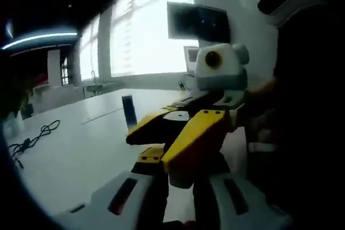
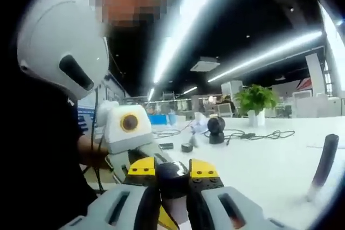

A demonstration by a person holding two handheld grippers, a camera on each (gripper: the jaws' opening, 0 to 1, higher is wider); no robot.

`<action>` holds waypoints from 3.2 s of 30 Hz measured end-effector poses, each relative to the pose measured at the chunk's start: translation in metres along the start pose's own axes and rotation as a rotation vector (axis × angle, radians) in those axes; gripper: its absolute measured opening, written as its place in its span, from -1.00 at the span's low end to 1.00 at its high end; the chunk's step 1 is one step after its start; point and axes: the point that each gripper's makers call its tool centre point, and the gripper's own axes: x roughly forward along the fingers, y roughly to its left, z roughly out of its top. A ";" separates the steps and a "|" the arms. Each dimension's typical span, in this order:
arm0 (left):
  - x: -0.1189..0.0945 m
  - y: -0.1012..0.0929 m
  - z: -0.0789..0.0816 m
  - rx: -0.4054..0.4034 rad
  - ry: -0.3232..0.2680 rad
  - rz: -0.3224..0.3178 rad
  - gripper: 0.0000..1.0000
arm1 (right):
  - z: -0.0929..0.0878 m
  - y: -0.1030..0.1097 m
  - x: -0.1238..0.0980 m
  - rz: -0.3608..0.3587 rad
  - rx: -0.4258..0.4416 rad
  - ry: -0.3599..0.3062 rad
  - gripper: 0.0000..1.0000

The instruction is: Pick up cosmetic bottle twist off cap place on table pick up cap screw tight cap place on table

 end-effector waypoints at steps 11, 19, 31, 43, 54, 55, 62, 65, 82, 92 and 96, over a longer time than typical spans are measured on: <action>-0.004 -0.002 0.008 -0.021 -0.161 -0.090 -0.81 | 0.010 0.009 0.002 0.077 -0.108 0.035 -0.75; 0.003 0.000 -0.023 -0.062 -0.091 -0.119 -0.69 | 0.012 -0.002 -0.002 0.078 -0.028 -0.009 -0.75; 0.003 0.045 -0.040 -0.111 -0.107 0.076 -0.60 | 0.027 -0.059 -0.001 -0.113 0.005 -0.074 -0.74; -0.003 0.054 -0.041 -0.084 -0.136 0.141 -0.60 | 0.026 -0.126 0.016 -0.324 -0.027 -0.069 -0.74; -0.002 0.054 -0.044 -0.056 -0.128 0.142 -0.61 | -0.010 -0.176 0.039 -0.449 -0.032 -0.012 -0.74; -0.003 0.054 -0.044 -0.054 -0.127 0.145 -0.61 | -0.012 -0.179 0.041 -0.449 -0.023 -0.011 -0.74; -0.007 0.061 -0.042 -0.090 -0.150 0.164 -0.63 | -0.026 -0.191 0.057 -0.470 -0.069 0.021 -0.74; -0.007 0.064 -0.041 -0.101 -0.158 0.170 -0.64 | -0.031 -0.195 0.058 -0.478 -0.068 0.023 -0.74; -0.005 0.063 -0.048 -0.068 -0.128 0.178 -0.65 | -0.046 -0.207 0.058 -0.491 -0.053 0.003 -0.73; -0.004 0.064 -0.050 -0.057 -0.118 0.185 -0.65 | -0.046 -0.209 0.054 -0.494 -0.020 -0.017 -0.72; -0.003 0.064 -0.050 -0.052 -0.113 0.185 -0.65 | -0.048 -0.207 0.055 -0.485 -0.021 -0.006 -0.69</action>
